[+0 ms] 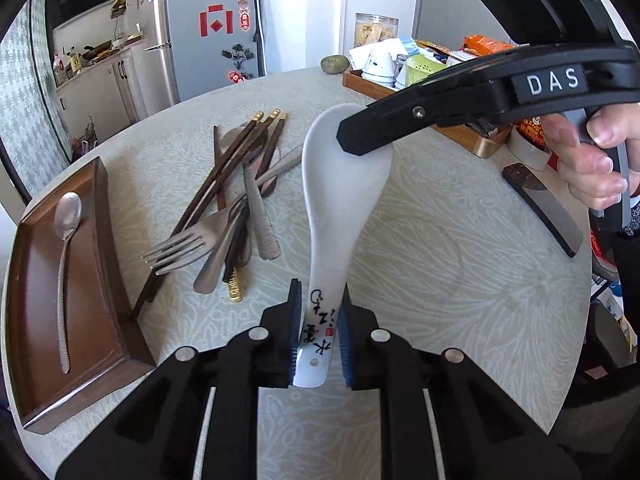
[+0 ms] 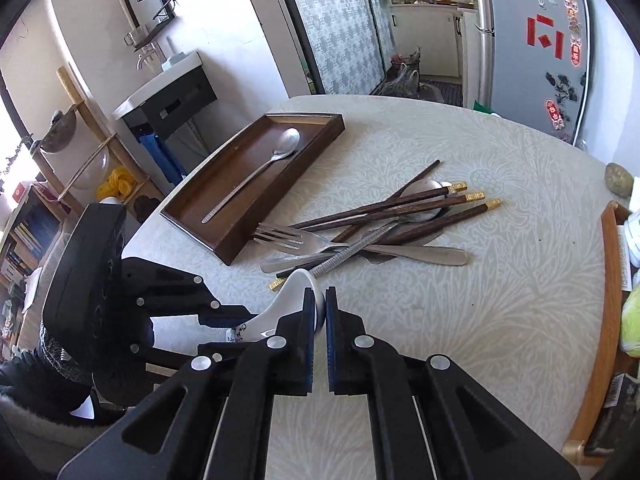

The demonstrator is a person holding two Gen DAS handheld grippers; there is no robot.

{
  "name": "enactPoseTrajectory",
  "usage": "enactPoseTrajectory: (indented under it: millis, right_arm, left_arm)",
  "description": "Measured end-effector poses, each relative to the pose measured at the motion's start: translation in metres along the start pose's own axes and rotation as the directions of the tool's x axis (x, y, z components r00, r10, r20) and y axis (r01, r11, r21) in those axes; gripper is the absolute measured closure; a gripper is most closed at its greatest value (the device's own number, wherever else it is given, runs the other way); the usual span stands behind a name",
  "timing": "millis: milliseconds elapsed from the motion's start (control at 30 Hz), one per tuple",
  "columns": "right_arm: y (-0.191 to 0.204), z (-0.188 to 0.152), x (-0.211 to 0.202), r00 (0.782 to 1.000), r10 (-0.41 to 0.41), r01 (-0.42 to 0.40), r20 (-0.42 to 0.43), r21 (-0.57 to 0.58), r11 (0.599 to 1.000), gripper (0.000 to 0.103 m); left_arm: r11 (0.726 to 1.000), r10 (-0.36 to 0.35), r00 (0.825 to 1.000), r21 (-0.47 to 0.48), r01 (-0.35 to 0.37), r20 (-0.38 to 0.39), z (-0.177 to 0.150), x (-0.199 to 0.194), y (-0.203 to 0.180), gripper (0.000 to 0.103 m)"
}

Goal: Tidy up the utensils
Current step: 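Place the white ceramic spoon in the tray beside the steel spoon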

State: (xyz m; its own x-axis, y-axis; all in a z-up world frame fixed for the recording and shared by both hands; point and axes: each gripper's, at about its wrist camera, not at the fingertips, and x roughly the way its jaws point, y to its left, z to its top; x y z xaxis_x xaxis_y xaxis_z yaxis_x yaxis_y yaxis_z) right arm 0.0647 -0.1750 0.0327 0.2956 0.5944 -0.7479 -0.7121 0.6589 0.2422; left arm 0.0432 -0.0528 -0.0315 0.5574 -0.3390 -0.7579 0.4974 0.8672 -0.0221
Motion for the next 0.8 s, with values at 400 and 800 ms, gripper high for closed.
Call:
enactPoseTrajectory:
  millis: [400,800]
  right_arm:
    - [0.031,0.035,0.014,1.0,-0.017,0.018,0.009,-0.071,0.997,0.098]
    - [0.054,0.101,0.06,1.0,-0.007,0.005,-0.014,-0.157,0.988,0.098]
  left_arm:
    - [0.999,0.044,0.998,-0.013,-0.043,0.047,-0.004,-0.026,0.03,0.084]
    - [0.992,0.103,0.993,-0.075,-0.098,0.062,0.002,-0.037,0.094,0.084]
